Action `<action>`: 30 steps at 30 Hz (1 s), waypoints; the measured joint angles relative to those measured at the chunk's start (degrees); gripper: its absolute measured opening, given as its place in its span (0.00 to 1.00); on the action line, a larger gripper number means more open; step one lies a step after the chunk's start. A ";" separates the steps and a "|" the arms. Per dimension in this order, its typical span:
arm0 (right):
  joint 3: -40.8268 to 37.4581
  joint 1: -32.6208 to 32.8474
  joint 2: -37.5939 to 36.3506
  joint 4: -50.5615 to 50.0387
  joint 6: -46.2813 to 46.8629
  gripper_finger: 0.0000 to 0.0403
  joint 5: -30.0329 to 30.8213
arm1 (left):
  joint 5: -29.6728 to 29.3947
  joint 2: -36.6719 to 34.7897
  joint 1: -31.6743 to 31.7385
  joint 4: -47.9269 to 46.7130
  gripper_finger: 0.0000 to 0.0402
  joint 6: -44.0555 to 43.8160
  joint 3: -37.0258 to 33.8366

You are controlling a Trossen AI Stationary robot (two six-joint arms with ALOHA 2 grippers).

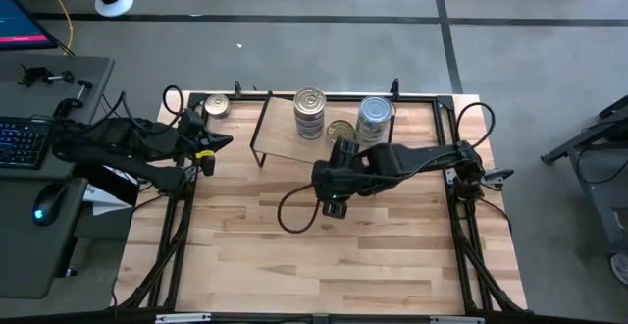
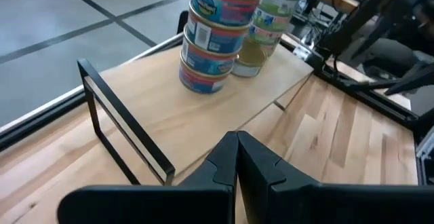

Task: Stack canned seafood by type on shelf
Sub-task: Adjust the shelf on the table

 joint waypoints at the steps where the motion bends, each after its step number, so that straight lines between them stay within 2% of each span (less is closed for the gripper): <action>1: -1.43 0.29 0.00 -0.03 0.50 0.67 -1.35 | 0.28 0.01 0.00 -0.13 0.00 -0.02 0.00; 3: -5.76 1.10 0.11 1.03 0.82 0.61 -4.26 | 0.38 0.02 0.00 -0.29 0.00 0.03 0.00; 6: -13.83 2.80 0.14 7.28 0.43 0.46 -9.21 | 0.36 0.00 0.00 -0.27 0.00 0.05 0.00; 12: -26.14 5.08 0.17 17.45 1.09 0.05 -18.12 | 0.36 0.00 0.00 -0.27 0.00 0.07 0.00; 14: -28.72 4.92 0.17 17.50 2.91 0.04 -17.38 | -0.02 0.00 0.00 -0.25 0.00 0.10 -0.02; 19: -34.16 2.41 -1.20 9.08 7.05 0.01 -11.66 | -2.54 0.11 0.00 -0.09 0.00 0.12 -0.02; 30: -49.99 -4.19 -15.78 14.06 9.52 0.00 -11.19 | -3.01 0.28 0.00 -0.09 0.00 0.14 -0.04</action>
